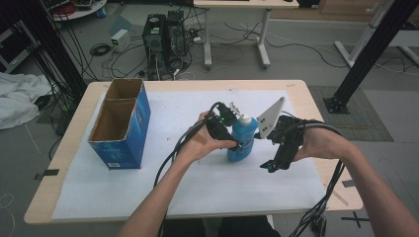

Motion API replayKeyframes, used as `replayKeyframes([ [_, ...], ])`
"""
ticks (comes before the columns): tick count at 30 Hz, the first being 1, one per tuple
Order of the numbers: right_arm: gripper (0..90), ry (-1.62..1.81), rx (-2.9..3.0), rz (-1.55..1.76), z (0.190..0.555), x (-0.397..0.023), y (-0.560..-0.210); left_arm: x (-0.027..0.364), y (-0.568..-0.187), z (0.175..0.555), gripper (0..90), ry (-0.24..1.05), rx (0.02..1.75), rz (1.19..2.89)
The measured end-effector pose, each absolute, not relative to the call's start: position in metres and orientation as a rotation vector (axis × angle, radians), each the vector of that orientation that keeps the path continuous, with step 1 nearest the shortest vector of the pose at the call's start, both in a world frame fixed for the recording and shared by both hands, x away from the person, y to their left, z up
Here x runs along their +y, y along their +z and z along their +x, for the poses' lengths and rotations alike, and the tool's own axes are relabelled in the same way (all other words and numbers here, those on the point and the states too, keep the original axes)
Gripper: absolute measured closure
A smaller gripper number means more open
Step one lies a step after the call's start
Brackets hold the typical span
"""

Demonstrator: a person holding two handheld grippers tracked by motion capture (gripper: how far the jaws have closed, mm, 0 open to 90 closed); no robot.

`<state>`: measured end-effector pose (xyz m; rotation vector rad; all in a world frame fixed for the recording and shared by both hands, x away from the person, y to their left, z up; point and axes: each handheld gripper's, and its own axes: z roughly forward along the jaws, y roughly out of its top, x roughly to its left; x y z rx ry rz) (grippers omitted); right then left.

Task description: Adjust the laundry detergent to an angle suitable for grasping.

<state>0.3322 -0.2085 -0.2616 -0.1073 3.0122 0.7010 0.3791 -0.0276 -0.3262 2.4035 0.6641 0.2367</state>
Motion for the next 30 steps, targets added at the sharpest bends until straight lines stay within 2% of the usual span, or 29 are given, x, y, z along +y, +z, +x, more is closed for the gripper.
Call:
replayKeyframes([
  [4,11.9,0.705,3.011,-0.105,0.333,-0.208,-0.262,-0.032,-0.336,0.378,18.3,0.231,0.699,2.362],
  [10,11.9,0.705,3.014,-0.100,0.333,-0.209,-0.264,-0.037,-0.350,0.378,18.3,0.293,0.756,2.284],
  [20,11.9,0.696,3.014,-0.085,0.332,-0.211,-0.265,-0.044,-0.360,0.373,18.7,0.320,0.754,2.264],
  [30,11.9,0.688,3.015,-0.080,0.332,-0.210,-0.266,-0.046,-0.361,0.374,23.1,0.312,0.753,2.251],
])
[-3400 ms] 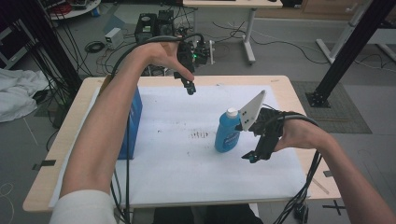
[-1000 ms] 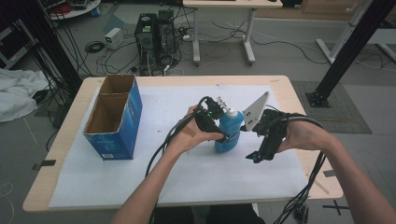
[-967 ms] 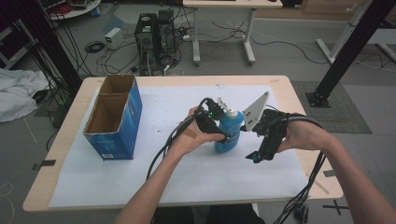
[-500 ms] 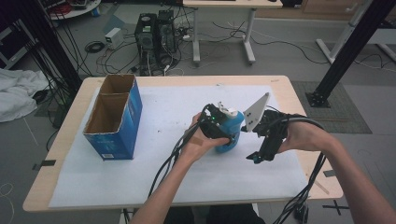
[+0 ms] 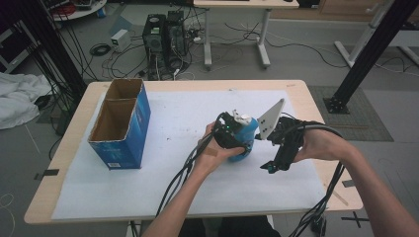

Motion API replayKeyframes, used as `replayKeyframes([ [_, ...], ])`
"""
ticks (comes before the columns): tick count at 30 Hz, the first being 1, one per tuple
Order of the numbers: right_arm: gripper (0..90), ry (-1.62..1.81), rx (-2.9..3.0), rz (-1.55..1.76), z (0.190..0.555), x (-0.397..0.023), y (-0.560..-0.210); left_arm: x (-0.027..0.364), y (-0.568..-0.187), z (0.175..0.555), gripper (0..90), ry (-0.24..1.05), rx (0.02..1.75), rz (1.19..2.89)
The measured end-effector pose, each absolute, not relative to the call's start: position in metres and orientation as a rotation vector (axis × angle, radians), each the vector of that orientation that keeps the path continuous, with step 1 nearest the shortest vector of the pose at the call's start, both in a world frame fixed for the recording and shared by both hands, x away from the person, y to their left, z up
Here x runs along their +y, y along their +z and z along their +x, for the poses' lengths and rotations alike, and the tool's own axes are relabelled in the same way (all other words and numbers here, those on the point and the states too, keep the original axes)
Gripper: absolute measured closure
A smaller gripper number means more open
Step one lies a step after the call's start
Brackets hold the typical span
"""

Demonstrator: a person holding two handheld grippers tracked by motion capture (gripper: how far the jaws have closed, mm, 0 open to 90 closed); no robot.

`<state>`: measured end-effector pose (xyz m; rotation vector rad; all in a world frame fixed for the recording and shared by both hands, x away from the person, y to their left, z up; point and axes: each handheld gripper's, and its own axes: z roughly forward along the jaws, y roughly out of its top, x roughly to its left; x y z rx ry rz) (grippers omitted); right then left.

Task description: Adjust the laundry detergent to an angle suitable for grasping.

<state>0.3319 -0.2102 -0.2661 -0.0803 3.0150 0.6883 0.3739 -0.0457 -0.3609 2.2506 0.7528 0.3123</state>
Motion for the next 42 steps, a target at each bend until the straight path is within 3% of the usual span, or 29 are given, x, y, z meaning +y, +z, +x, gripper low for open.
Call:
replayKeyframes([
  [21,11.9,0.681,3.017,-0.076,0.3331,-0.2095,-0.2670,-0.0475,-0.3593,0.3735,33.4,0.312,0.754,2.200],
  [32,11.9,0.683,3.009,-0.066,0.3334,-0.2104,-0.2668,-0.0472,-0.3600,0.3745,43.5,0.322,0.755,2.193],
  [42,11.9,0.682,3.003,-0.073,0.3336,-0.2103,-0.2674,-0.0454,-0.3597,0.3759,45.8,0.300,0.748,2.186],
])
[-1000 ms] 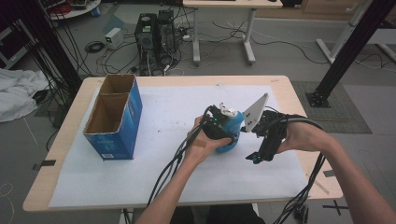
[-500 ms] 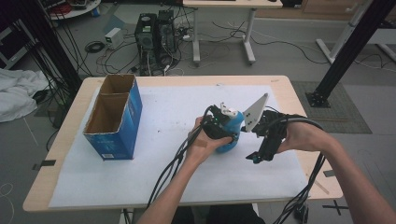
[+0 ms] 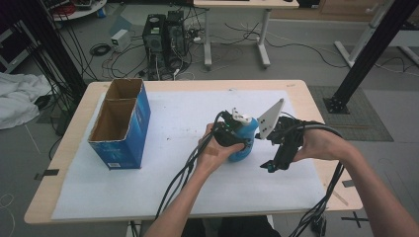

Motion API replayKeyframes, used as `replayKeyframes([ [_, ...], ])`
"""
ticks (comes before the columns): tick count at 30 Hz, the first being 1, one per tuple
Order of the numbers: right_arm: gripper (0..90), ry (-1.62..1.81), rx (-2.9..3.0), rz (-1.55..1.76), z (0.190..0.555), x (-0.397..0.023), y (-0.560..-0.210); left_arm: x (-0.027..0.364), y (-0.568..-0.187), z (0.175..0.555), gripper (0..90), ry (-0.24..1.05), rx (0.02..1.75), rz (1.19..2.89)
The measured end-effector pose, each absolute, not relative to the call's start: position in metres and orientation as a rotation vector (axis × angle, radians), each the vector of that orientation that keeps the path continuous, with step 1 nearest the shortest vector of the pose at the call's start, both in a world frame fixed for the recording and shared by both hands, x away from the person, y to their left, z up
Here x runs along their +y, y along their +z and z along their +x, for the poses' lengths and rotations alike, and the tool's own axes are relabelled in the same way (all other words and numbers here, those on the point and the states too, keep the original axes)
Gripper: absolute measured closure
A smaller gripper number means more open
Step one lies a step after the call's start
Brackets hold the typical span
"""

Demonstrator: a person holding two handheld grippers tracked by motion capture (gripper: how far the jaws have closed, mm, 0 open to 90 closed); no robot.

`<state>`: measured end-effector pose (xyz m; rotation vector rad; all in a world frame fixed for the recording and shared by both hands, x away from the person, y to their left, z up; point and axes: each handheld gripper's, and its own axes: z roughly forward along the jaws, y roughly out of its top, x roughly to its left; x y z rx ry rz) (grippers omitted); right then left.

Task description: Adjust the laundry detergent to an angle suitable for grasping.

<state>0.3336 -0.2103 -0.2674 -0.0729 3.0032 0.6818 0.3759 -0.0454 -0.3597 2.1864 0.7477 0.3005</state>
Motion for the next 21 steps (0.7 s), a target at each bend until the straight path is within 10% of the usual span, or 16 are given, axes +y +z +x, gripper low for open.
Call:
replayKeyframes([
  [21,11.9,0.689,2.994,-0.061,0.333,-0.213,-0.266,-0.028,-0.354,0.374,46.9,0.271,0.675,2.178],
])
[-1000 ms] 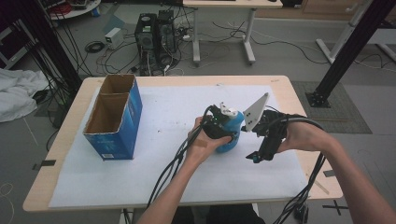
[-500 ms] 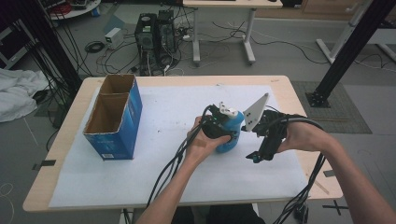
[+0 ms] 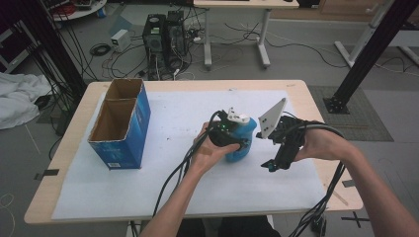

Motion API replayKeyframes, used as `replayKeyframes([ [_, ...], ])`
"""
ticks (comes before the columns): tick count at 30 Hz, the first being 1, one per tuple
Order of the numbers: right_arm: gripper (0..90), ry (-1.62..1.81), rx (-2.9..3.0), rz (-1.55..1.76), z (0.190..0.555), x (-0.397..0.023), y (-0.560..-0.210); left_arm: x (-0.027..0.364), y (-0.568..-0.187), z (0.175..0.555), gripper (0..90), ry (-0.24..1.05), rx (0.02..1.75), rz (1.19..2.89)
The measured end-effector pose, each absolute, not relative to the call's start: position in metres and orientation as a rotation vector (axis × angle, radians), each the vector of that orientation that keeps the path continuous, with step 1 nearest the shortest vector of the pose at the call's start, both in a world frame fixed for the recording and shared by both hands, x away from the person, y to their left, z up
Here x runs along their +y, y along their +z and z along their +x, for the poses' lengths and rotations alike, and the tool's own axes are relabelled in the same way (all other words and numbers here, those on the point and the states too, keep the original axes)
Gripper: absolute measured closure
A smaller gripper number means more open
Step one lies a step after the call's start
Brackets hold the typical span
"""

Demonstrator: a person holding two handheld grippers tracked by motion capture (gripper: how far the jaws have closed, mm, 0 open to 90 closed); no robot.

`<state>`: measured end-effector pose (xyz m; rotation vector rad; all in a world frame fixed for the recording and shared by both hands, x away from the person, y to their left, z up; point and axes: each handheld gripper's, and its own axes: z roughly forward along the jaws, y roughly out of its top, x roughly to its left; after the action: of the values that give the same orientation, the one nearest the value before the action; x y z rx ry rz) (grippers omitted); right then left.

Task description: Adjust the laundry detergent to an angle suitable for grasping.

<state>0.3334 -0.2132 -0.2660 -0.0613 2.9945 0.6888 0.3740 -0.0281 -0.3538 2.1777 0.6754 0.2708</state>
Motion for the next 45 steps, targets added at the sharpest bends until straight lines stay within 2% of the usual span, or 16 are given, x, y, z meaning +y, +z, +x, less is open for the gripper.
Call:
replayKeyframes([
  [15,11.9,0.677,2.992,-0.070,0.333,-0.210,-0.265,0.019,-0.339,0.361,46.9,0.172,0.484,2.214],
  [22,11.9,0.678,2.990,-0.068,0.333,-0.209,-0.265,0.038,-0.340,0.354,46.9,0.125,0.303,2.257],
  [35,12.0,0.674,2.993,-0.080,0.331,-0.207,-0.266,0.050,-0.354,0.343,46.8,0.036,0.192,2.246],
  [45,12.0,0.667,2.994,-0.069,0.331,-0.208,-0.266,0.051,-0.360,0.346,46.8,0.024,0.155,2.257],
])
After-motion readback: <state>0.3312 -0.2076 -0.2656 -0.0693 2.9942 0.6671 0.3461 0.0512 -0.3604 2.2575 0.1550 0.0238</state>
